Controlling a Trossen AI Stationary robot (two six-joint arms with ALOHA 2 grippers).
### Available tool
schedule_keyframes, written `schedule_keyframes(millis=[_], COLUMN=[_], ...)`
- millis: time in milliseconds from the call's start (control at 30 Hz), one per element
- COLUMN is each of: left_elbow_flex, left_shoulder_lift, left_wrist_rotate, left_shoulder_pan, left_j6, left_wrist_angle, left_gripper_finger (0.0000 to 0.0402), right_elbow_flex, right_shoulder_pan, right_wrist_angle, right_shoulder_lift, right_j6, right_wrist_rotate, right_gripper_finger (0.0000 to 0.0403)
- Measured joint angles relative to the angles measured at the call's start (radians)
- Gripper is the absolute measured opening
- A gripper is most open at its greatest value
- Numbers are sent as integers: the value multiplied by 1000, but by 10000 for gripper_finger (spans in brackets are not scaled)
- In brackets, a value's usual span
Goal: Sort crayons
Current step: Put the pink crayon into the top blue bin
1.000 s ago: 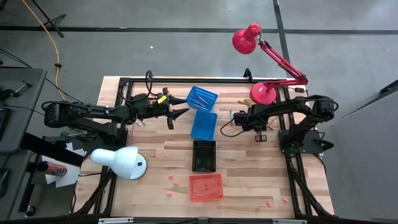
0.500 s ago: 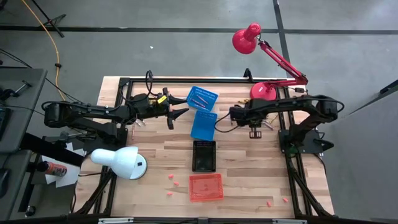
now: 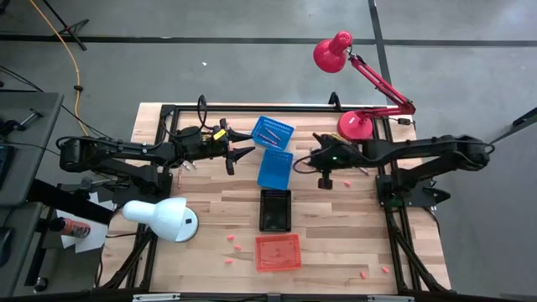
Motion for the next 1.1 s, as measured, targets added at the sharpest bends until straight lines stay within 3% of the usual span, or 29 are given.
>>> schedule_keyframes(millis=[233,333,733,900,1100], left_elbow_flex=[0,0,0,0,0], left_shoulder_lift=[0,0,0,0,0], left_wrist_rotate=[-1,-1,-1,-1,-1], left_shoulder_pan=[0,0,0,0,0], left_j6=[0,0,17,17,52], left_wrist_angle=[0,0,0,9,9], left_gripper_finger=[177,177,179,179,179], right_elbow_flex=[-198,-251,-261,-259,-163], right_shoulder_pan=[-32,-55,-121,-190,-266], right_wrist_angle=[686,874,978,1197,1247], right_shoulder_lift=[-13,-3,33,182,413], right_j6=[-115,-119,-122,-87,26], right_wrist_rotate=[-15,-55,-91,-90,-89], right_gripper_finger=[0,0,0,0,0])
